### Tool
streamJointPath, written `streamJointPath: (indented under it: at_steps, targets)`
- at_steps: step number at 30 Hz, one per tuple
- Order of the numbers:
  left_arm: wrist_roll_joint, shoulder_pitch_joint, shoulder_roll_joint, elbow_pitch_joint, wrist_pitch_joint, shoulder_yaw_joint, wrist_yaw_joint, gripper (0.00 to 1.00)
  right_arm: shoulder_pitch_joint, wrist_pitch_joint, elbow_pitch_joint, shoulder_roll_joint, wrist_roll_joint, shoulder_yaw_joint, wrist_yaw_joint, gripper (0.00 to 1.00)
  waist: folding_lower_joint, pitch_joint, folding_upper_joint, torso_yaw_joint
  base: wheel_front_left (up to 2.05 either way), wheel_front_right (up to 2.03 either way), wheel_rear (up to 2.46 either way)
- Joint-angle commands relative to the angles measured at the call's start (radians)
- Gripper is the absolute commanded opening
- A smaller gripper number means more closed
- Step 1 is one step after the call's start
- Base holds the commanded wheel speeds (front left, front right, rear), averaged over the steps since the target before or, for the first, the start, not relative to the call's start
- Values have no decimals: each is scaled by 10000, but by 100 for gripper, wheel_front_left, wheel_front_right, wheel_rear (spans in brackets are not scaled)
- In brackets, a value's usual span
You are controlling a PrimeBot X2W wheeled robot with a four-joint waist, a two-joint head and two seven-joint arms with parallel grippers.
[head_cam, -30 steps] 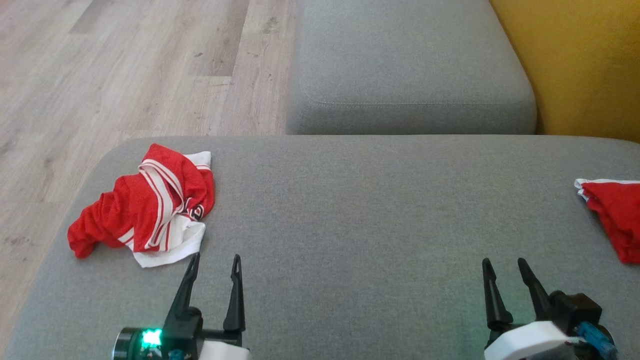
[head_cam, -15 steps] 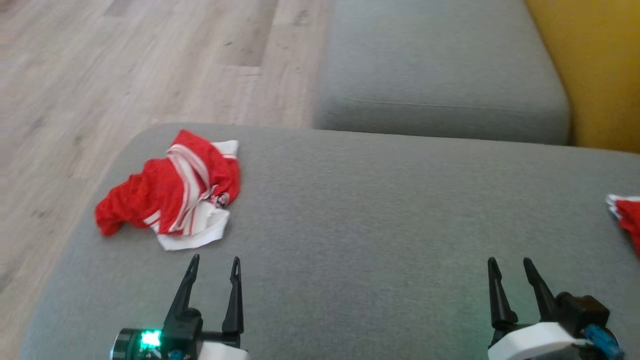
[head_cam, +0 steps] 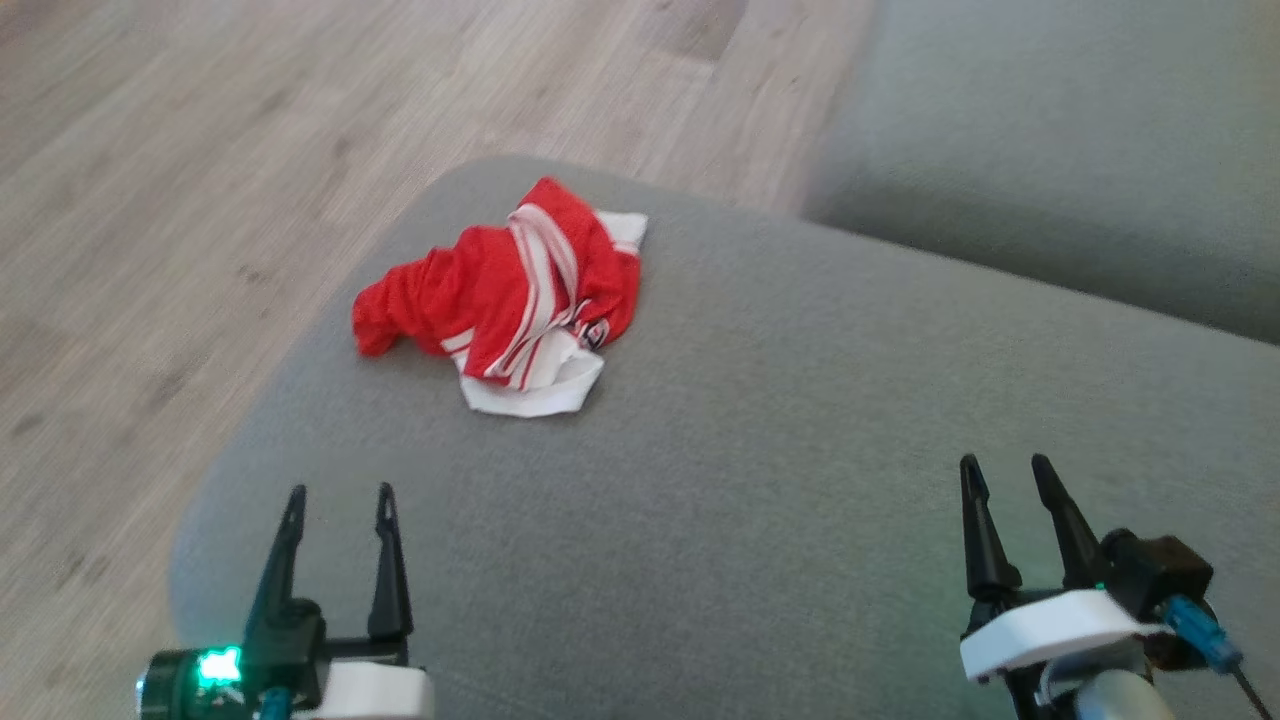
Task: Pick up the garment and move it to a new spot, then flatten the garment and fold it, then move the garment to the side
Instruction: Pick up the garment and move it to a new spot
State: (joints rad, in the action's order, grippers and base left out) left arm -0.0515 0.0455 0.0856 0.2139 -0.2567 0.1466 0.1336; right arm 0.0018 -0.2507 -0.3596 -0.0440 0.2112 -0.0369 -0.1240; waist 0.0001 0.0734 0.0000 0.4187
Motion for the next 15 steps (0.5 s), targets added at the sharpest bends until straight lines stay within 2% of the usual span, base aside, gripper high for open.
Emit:
streamJointPath:
  at_steps: [1,6,9,13,15]
  targets:
    - [47,-488,50,-384,-51,-383,74,100,-453,-110,297,-63,-20,-252,-67,100,-1,-306,0,282,0,0,0]
    - [164,-1038,286,-483,-51,-530,-88,100,-395,-110,306,-63,-270,-96,-67,100,-1,-641,0,521,0,0,0]
    - [178,-1791,488,-553,-51,-676,-218,100,-417,-110,372,-214,-556,-54,-67,100,-1,-1125,0,353,0,0,0]
    - [162,-3217,769,-638,-51,-886,-433,100,-765,-110,597,-885,-741,-55,-67,100,-1,-2301,0,-102,0,0,0]
    - [99,-4526,934,-383,-51,-982,-668,100,-1160,-110,797,-1491,-759,-2,-67,100,-1,-3165,0,-404,0,0,0]
